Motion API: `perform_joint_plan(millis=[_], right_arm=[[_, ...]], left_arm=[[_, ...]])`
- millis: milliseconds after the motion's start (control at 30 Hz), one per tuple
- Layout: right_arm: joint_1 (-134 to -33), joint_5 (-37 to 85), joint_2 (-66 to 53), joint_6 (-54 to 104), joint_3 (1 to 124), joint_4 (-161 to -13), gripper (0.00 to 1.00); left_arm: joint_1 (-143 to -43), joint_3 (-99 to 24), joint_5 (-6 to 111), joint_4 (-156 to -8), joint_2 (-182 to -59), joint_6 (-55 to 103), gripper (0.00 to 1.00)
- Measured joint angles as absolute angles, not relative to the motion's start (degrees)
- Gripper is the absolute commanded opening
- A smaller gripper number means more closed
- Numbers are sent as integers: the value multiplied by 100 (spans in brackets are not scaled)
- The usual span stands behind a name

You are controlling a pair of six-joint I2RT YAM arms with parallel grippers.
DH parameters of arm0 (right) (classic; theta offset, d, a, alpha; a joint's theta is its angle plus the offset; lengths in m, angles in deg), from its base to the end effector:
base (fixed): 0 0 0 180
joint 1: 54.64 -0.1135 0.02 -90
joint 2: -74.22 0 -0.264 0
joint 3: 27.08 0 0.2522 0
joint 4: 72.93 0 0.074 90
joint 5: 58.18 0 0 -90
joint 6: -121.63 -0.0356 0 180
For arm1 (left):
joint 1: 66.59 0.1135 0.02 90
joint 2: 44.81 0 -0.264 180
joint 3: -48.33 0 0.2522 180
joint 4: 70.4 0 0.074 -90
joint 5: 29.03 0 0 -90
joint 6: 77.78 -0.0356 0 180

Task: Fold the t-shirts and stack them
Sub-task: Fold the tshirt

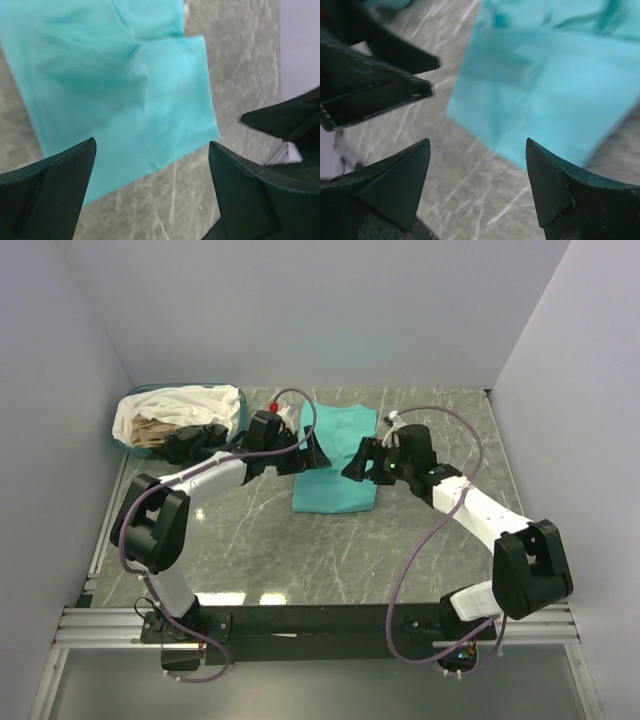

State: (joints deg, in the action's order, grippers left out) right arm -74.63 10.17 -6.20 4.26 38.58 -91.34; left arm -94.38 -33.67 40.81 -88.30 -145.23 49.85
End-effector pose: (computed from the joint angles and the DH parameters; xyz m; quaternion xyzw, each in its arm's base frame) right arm 0.2864 0.1182 0.2510 -0.0336 0.8678 0.3390 0.3617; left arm 0.3425 -0.1944 0.2298 0.0034 0.8820 -0.3716 0.2896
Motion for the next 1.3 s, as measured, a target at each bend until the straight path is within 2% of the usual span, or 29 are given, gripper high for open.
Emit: perform_joint_plan(millis=[233, 500, 667, 900, 1167, 1300], right_arm=[[-7795, 580, -1086, 224, 3639, -8860, 83], [-7712, 808, -2052, 139, 3375, -8694, 83], [-7681, 978, -2030, 102, 3272, -8578, 83], [-7690, 1306, -1593, 246, 3106, -8950, 84], [-7683, 1824, -122, 445, 3093, -9687, 84], [-7683, 2113, 213, 522, 3077, -9977, 84]], left_arm=[[-9766, -2657, 3797, -8323, -14460, 5396, 99], [-9737, -2111, 3663, -8026, -14672, 5704, 99], [-9737, -1899, 3683, -7949, -14674, 5754, 99], [-9742, -1704, 3834, -8087, -14361, 5730, 100], [-9742, -1571, 4424, -8800, -13430, 5632, 99], [-9735, -1575, 4903, -9090, -13325, 5562, 99]])
